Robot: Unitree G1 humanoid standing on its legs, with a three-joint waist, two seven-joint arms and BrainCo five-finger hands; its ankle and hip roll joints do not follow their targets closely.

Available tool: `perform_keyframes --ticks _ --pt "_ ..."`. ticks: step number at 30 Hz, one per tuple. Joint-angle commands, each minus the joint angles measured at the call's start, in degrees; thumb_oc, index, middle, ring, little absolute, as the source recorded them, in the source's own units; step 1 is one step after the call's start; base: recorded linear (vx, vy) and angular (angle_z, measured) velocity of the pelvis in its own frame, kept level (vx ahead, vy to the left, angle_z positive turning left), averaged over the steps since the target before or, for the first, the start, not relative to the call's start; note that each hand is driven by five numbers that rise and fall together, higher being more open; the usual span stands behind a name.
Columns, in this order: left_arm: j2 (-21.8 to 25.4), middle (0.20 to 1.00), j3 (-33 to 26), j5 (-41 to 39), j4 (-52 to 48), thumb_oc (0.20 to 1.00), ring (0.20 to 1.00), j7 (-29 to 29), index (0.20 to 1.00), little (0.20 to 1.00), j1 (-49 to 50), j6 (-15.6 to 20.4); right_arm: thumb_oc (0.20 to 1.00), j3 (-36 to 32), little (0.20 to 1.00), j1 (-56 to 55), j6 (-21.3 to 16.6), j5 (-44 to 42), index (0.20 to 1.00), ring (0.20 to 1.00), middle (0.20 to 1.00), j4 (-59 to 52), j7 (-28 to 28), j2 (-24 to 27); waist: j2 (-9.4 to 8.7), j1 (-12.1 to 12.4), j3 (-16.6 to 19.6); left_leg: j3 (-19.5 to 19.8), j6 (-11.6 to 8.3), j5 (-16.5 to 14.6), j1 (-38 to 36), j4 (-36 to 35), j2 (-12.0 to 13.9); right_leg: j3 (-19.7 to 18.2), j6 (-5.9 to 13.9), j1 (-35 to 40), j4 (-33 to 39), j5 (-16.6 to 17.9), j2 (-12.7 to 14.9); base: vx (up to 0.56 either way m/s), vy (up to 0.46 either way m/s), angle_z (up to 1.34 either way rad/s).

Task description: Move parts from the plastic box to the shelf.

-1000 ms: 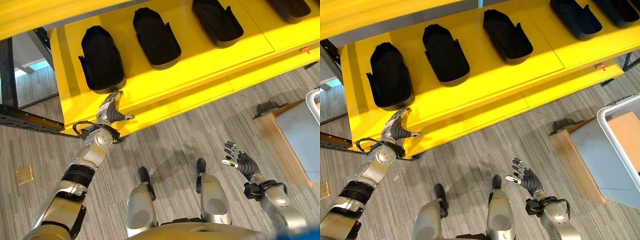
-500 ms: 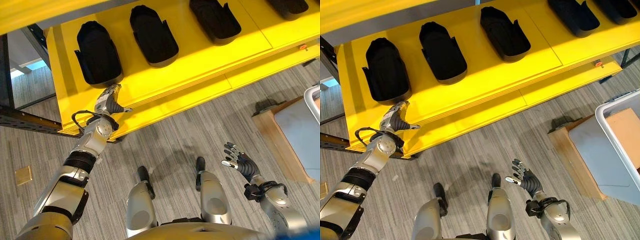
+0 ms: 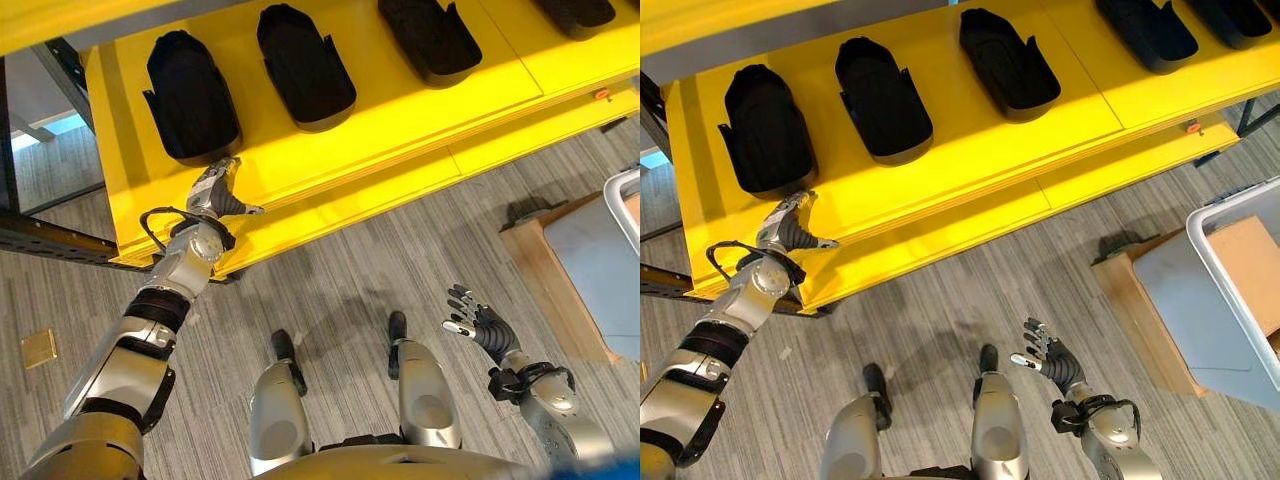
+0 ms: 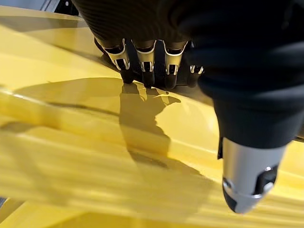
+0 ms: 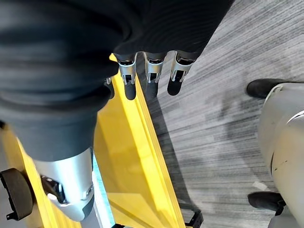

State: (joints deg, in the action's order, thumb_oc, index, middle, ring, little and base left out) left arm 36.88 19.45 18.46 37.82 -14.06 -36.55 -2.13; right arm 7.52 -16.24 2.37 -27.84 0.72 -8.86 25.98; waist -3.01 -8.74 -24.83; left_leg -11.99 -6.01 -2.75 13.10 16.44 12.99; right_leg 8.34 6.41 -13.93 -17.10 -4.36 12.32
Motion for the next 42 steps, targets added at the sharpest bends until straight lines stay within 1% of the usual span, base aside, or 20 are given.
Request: perform_keyframes --ticks 1,9,11,13,15,16,17,18,19,22,23,24,26,28,30,31,37,39,41,42 --pt "2.0 1.000 0.2 -2.3 3.9 1.000 1.000 0.1 1.000 1.000 -3.2 0.5 1.000 0.4 1.000 -3.5 -1.9 0.0 1.000 1.000 1.000 -6.0 -0.8 3.1 -1.01 -1.1 2.5 1.9 -1.71 -0.4 2.7 4.8 3.4 -1.6 3.83 1.3 -2.1 -1.8 4.0 0.00 0.000 0.00" --pt "1.8 1.000 0.9 -2.9 3.8 1.000 1.000 0.2 1.000 1.000 -3.5 1.0 1.000 0.6 1.000 -3.4 -1.9 -0.2 1.000 1.000 1.000 -5.8 -0.9 3.2 -1.11 -1.3 2.5 1.9 -1.71 -0.3 2.8 4.9 3.3 -1.8 3.88 1.1 -1.9 -1.5 4.0 0.00 0.000 0.00" --pt "1.4 1.000 0.4 -3.9 1.9 1.000 1.000 0.8 1.000 1.000 -2.0 1.6 1.000 0.4 1.000 -3.3 -1.9 -0.1 1.000 1.000 1.000 -5.8 -0.9 3.2 -1.05 -1.2 2.4 2.0 -1.69 -0.3 2.7 4.8 3.3 -1.9 3.83 1.2 -2.0 -1.5 3.9 0.00 0.000 0.00" --pt "-0.8 1.000 -2.9 -9.1 -4.1 1.000 1.000 0.6 1.000 1.000 4.1 3.6 1.000 0.2 1.000 -3.0 -1.9 0.1 1.000 1.000 1.000 -5.6 -0.9 2.7 -0.88 -0.7 2.4 2.1 -1.67 -0.2 2.2 4.3 3.3 -1.7 3.64 1.6 -1.9 -1.6 3.9 0.00 0.000 0.00" --pt "-1.7 1.000 -3.9 -10.3 -5.7 1.000 1.000 1.3 1.000 1.000 6.5 3.9 1.000 0.1 1.000 -2.8 -1.8 0.2 1.000 1.000 1.000 -5.5 -0.9 2.7 -0.79 -0.5 2.6 2.2 -1.65 -0.1 1.9 4.1 3.3 -1.6 3.57 1.8 -1.7 -1.6 3.8 0.01 -0.006 -0.03" --pt "-3.6 1.000 -6.1 -14.3 -10.5 1.000 1.000 2.9 1.000 1.000 12.7 5.3 1.000 -0.4 1.000 -2.2 -1.6 0.5 1.000 1.000 1.000 -5.0 -0.8 2.1 -0.55 0.1 2.9 2.3 -1.59 0.0 1.4 3.7 3.3 -1.5 3.41 2.6 -1.3 -1.6 3.7 0.02 -0.019 -0.06" --pt "-5.2 1.000 -7.5 -17.5 -12.3 1.000 1.000 3.8 1.000 1.000 16.1 6.0 1.000 -0.6 1.000 -1.8 -1.6 0.9 1.000 1.000 1.000 -4.7 -0.8 1.9 -0.40 0.4 3.1 2.5 -1.56 0.2 1.0 3.3 3.3 -1.3 3.31 3.0 -1.1 -1.6 3.6 0.02 -0.019 -0.06" --pt "-5.1 1.000 -7.5 -17.5 -12.4 1.000 1.000 3.8 1.000 1.000 16.2 5.9 1.000 -0.6 1.000 -1.8 -1.6 0.9 1.000 1.000 1.000 -4.7 -0.8 1.9 -0.40 0.3 3.1 2.5 -1.56 0.2 0.9 3.3 3.3 -1.3 3.31 3.0 -1.1 -1.6 3.6 0.00 0.000 0.00" --pt "-7.4 1.000 -10.1 -26.2 -15.0 1.000 1.000 5.1 1.000 1.000 21.9 7.8 1.000 -0.8 1.000 -1.0 -1.5 1.6 1.000 1.000 1.000 -3.7 -0.5 1.3 -0.05 1.0 3.7 2.7 -1.50 0.6 0.0 2.2 3.3 -1.0 3.13 3.9 -0.5 -1.5 3.4 0.00 0.000 0.00" --pt "-11.6 1.000 -11.7 -40.8 -18.0 1.000 1.000 7.3 1.000 1.000 29.7 9.8 1.000 -0.3 1.000 0.8 -2.0 1.9 1.000 1.000 1.000 -2.2 0.7 0.4 0.56 1.8 4.7 3.2 -1.28 1.7 -1.5 -0.1 3.5 -0.4 2.89 5.5 0.7 -1.4 3.0 0.02 -0.024 0.01" --pt "-11.6 1.000 -11.7 -40.8 -18.0 1.000 1.000 7.3 1.000 1.000 29.7 9.8 1.000 -0.3 1.000 0.8 -2.0 1.9 1.000 1.000 1.000 -2.2 0.7 0.4 0.56 1.8 4.7 3.2 -1.28 1.7 -1.5 -0.1 3.5 -0.4 2.89 5.5 0.8 -1.4 3.0 0.01 -0.037 0.02" --pt "-12.3 1.000 -13.3 -44.5 -22.5 1.000 1.000 9.4 1.000 1.000 35.9 9.9 1.000 -0.9 1.000 1.3 -2.2 2.2 1.000 1.000 1.000 -2.0 1.0 0.0 1.10 2.6 5.5 3.4 -1.14 2.5 -2.6 -1.9 3.5 0.0 2.89 6.4 1.6 -1.3 2.7 0.01 -0.025 0.07" --pt "-12.6 1.000 -13.6 -46.5 -23.5 1.000 1.000 10.2 1.000 1.000 38.3 9.5 1.000 -0.8 1.000 1.2 -2.2 2.2 1.000 1.000 1.000 -2.1 1.0 0.0 1.27 2.8 5.9 3.4 -1.06 2.9 -3.1 -2.8 3.6 0.3 2.93 6.8 2.1 -1.2 2.5 0.02 -0.032 0.07" --pt "-12.1 1.000 -15.0 -50.7 -29.9 1.000 1.000 13.6 1.000 1.000 46.2 8.4 1.000 -1.9 1.000 0.7 -2.2 1.0 1.000 1.000 1.000 -1.7 1.5 -0.5 2.32 3.8 7.3 3.4 -1.01 4.4 -5.0 -6.2 3.5 1.6 3.14 8.9 4.6 -0.8 2.1 0.02 -0.040 0.07" --pt "-12.2 1.000 -15.3 -52.6 -31.5 1.000 1.000 14.7 1.000 1.000 48.3 8.1 1.000 -2.2 1.000 0.3 -2.1 0.5 1.000 1.000 1.000 -2.0 1.3 -0.5 2.52 4.0 7.7 3.3 -1.16 5.0 -5.7 -7.5 3.5 2.1 3.22 9.6 5.7 -0.5 1.9 0.02 -0.026 0.08" --pt "-12.9 1.000 -15.6 -56.2 -33.2 1.000 1.000 16.5 1.000 1.000 52.1 7.1 1.000 -2.6 1.000 -0.6 -2.1 0.2 1.000 1.000 1.000 -2.8 0.8 -0.4 2.97 4.5 9.2 3.2 -1.27 6.1 -7.3 -10.3 3.4 2.9 3.40 11.1 7.9 0.0 1.7 0.03 -0.021 0.15" --pt "-14.7 1.000 -16.4 -59.6 -36.7 1.000 1.000 18.0 1.000 1.000 57.2 5.9 1.000 -2.5 1.000 -1.4 -2.1 0.1 1.000 1.000 1.000 -3.5 0.9 -1.1 3.41 5.4 12.3 2.9 -1.44 7.8 -10.0 -14.6 3.4 4.9 3.61 14.5 11.6 0.8 1.3 0.03 -0.025 0.13" --pt "-14.4 1.000 -16.2 -57.9 -38.6 1.000 1.000 18.0 1.000 1.000 58.2 5.4 1.000 -2.6 1.000 -1.7 -1.9 -0.4 1.000 1.000 1.000 -3.5 1.3 -1.6 3.57 5.4 13.9 2.6 -1.45 8.2 -11.1 -16.3 3.2 5.5 3.82 15.6 12.7 0.9 1.4 0.02 -0.002 0.15" --pt "-14.4 1.000 -16.5 -56.8 -39.5 1.000 1.000 17.8 1.000 1.000 58.5 5.4 1.000 -2.3 1.000 -1.7 -1.8 -0.7 1.000 1.000 1.000 -3.2 1.5 -1.8 3.56 5.6 14.4 2.6 -1.40 8.3 -11.5 -16.8 3.1 5.6 3.87 15.9 12.8 0.9 1.4 0.01 0.005 0.16" --pt "-14.0 1.000 -16.9 -54.5 -39.9 1.000 1.000 17.3 1.000 1.000 58.0 6.2 1.000 -2.0 1.000 -1.4 -1.5 -0.5 1.000 1.000 1.000 -2.9 1.9 -2.2 3.47 5.8 15.3 2.6 -1.39 8.4 -12.1 -17.5 3.0 5.8 3.96 16.3 12.8 0.8 1.6 0.00 0.000 0.00"
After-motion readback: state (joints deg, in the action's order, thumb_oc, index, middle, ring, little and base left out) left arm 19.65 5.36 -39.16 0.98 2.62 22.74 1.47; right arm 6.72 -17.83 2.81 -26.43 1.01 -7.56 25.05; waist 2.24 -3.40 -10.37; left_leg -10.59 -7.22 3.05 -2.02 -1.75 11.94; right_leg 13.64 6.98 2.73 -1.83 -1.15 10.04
